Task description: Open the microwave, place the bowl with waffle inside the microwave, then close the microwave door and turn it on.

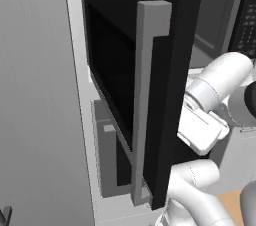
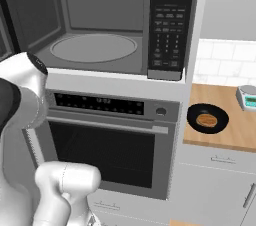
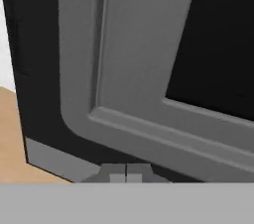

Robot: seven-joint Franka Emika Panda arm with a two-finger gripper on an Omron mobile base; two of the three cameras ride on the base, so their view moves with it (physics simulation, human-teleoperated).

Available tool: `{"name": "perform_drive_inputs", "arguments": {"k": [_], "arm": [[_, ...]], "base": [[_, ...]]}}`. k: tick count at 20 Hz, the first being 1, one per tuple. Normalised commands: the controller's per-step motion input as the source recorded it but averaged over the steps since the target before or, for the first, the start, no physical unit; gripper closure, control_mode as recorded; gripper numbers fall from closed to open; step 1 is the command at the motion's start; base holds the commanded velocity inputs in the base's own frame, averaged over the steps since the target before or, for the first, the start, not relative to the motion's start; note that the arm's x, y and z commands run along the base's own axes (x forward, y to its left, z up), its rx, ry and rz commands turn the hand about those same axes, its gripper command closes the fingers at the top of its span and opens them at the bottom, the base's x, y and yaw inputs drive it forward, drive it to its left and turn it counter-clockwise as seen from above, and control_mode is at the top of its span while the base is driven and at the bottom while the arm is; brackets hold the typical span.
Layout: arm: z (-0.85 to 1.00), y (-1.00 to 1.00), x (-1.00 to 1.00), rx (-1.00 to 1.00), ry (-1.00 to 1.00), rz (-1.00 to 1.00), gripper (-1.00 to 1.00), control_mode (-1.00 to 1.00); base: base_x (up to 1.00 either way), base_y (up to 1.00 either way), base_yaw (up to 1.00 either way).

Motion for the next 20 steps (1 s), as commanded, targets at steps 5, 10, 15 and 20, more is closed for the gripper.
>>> {"name": "perform_drive_inputs", "arguments": {"k": [5,10,15,20], "arm": [[0.0,-1.0,0.01,0.36,-0.16,-0.03,1.0,-1.0],[-0.13,-1.0,0.18,0.35,-0.12,-0.3,1.0,-1.0],[-0.37,-1.0,0.34,0.22,-0.04,-0.63,1.0,-1.0],[-0.3,-1.0,0.11,0.2,0.02,-0.65,1.0,-1.0]], "base": [[0.0,0.0,0.0],[0.0,0.0,0.0],[0.0,0.0,0.0],[0.0,0.0,0.0]]}}
